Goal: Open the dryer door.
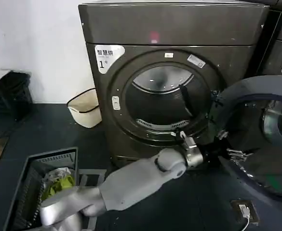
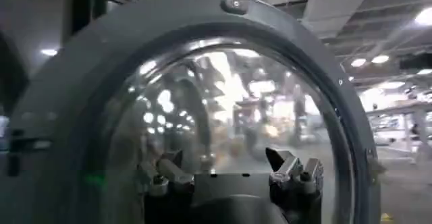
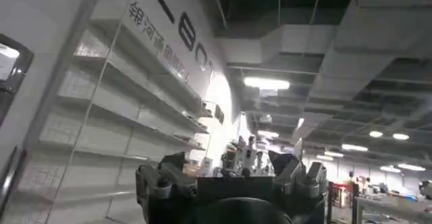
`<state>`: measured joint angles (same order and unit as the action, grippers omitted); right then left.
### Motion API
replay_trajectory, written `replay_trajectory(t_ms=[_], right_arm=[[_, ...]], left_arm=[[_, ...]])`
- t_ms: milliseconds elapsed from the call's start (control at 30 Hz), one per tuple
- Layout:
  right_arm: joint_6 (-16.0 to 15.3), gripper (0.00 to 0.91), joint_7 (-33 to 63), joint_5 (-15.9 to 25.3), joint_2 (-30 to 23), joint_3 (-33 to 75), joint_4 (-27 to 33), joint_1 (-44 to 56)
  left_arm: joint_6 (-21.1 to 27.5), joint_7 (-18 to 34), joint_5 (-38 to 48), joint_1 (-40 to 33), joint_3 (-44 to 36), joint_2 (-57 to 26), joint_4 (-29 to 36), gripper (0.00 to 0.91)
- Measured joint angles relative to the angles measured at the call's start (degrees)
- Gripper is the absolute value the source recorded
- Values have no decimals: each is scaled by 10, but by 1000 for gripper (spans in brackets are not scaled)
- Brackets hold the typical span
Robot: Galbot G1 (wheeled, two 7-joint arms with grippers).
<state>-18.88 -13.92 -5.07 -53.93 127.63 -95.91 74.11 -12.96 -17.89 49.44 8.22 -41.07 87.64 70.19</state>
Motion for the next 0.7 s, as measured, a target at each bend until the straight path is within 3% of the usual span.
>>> replay_trajectory(t_ms=[233,433,533,700], right_arm=[[2,907,-1,8,0,-2,-1,-3],[2,907,-1,11,-1,-9,-9,-7],[1,907,-1,12,-5,-12,-15,-10],[-1,907,-1,12,-10,-13,-22,-10]], left_arm=[[-17,9,6,29,23,-54,42,907],[-26,41,3,82,82,-147,121,907],[-69,73,-15,115,99,-200,165,907],[-61,47,-6,169,139,-296,238,907]])
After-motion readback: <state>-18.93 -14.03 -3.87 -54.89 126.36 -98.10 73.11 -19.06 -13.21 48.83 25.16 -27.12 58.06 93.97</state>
